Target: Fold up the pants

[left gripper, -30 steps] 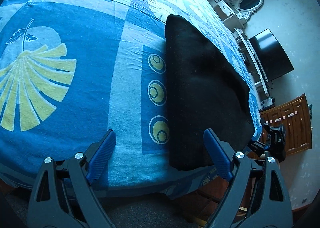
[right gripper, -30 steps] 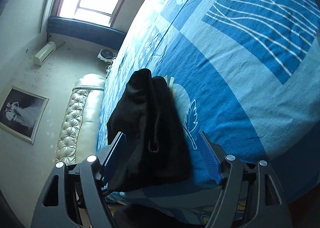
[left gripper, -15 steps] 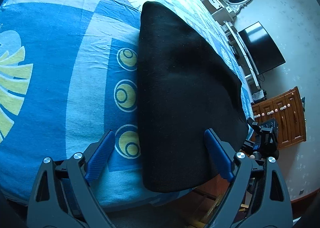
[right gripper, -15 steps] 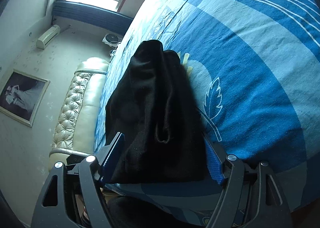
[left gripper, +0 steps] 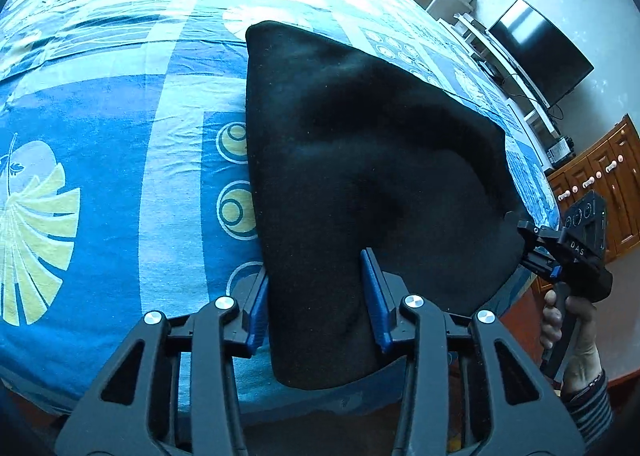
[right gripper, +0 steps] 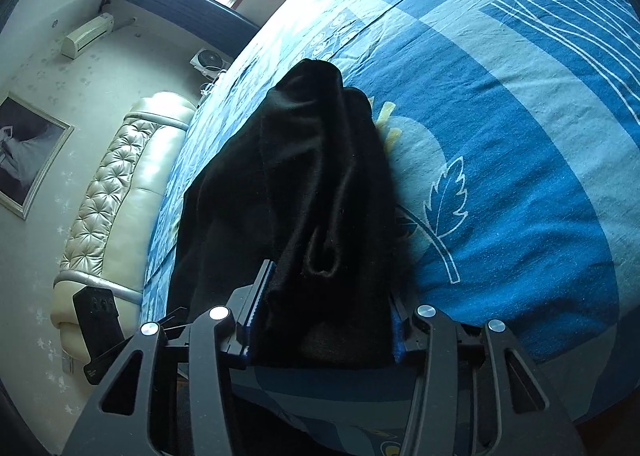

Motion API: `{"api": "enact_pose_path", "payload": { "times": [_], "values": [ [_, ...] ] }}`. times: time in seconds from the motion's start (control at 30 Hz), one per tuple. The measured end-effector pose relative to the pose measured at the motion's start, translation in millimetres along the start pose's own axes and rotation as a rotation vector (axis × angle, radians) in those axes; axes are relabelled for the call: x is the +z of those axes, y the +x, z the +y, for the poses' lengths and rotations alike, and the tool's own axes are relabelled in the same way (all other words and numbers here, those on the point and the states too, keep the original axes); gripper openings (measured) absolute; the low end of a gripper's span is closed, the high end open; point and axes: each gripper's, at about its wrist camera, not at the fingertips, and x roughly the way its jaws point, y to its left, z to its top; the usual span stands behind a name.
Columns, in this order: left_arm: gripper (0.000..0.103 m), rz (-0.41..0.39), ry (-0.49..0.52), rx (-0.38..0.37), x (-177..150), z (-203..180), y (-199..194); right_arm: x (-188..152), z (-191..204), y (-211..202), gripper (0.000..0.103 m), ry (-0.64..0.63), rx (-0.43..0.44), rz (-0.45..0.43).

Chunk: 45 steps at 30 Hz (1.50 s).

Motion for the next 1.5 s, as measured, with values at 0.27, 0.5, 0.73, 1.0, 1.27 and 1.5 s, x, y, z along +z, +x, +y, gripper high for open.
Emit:
{"api": "enact_pose_path", "payload": {
  "times": [0.27, 0.5, 0.73, 1.0, 1.27, 1.5],
  "values": [
    [0.032, -0.033, 0.053, 0.083, -3, 5, -18, -3, 16, 7, 0.048, -0.028, -0.003, 0.011],
    [0.014, -0.041, 0.075, 0.143, -1, 22, -36, -2, 31, 11, 0.048, -0.063, 0.004, 0.021],
    [0.063, -0.026, -0.057, -0.122, -5, 52, -34, -4, 18, 7, 0.048, -0.012, 0.026, 0.012],
    [0.081, 0.044, -0.283, -0.364, 3, 79, -2, 3, 0, -8, 0.048, 0.046, 0.081, 0.010],
    [0.041, 0.108, -0.251, -0.341, 9, 57, 30, 0, -13, 10, 0.064, 0.094, 0.135, 0.037],
    [0.030, 0.058, -0.184, -0.244, 9, 53, 2, -8, 28, 28, 0.049, -0.025, 0.101, 0.083]
  ]
}}
